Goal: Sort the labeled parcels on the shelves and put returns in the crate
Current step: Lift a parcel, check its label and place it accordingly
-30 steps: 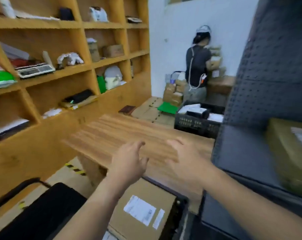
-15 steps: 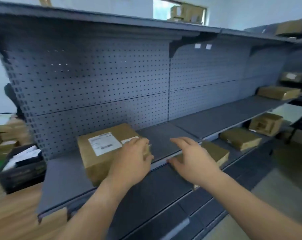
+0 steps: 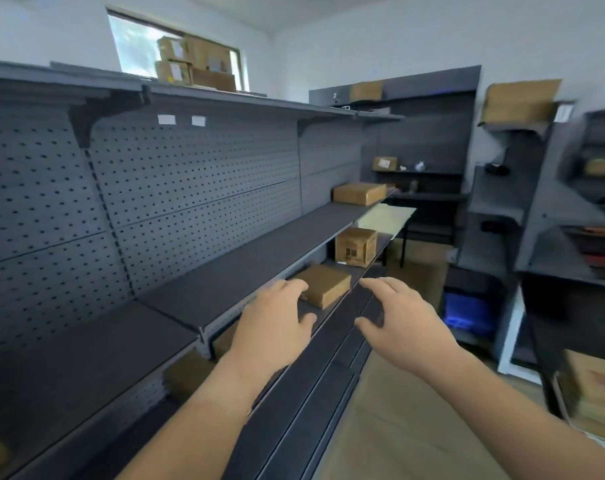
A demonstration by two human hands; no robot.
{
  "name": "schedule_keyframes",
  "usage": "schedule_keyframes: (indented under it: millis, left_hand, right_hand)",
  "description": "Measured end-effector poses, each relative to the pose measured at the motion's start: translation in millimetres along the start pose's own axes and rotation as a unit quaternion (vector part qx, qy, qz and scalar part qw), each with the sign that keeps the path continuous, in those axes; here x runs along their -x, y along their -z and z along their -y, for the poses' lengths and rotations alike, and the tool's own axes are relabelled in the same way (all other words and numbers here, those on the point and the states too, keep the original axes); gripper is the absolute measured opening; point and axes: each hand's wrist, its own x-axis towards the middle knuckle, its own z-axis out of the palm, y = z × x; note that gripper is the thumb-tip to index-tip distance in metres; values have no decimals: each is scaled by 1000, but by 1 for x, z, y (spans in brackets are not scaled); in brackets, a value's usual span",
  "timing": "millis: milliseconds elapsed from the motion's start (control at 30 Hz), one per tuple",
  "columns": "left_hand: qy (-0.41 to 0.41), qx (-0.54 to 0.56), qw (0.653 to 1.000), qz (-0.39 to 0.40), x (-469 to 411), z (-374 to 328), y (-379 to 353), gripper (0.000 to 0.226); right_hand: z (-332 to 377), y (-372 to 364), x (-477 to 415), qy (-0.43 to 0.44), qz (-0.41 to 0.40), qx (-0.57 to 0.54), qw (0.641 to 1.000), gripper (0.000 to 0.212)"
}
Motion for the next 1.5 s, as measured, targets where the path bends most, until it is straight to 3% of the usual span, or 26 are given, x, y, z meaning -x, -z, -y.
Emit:
schedule_keyframes:
  millis: [333, 967, 1300, 1500]
  left_hand:
    - [-87, 11, 993, 73, -162, -76, -119, 51]
    - [-215, 48, 964, 146, -566, -176, -352, 54]
    - [-150, 41, 978, 135, -757, -247, -469, 52]
    - [-92, 42, 985, 140, -850, -245, -534, 53]
  right_hand:
    - [-157, 15, -92, -113, -34, 9, 993, 63]
    - [-439, 16, -389, -256, -85, 18, 963, 64]
    - [-622, 20, -574, -219, -36, 36, 974, 62]
    - [-696, 4, -690, -185, -5, 17, 983, 63]
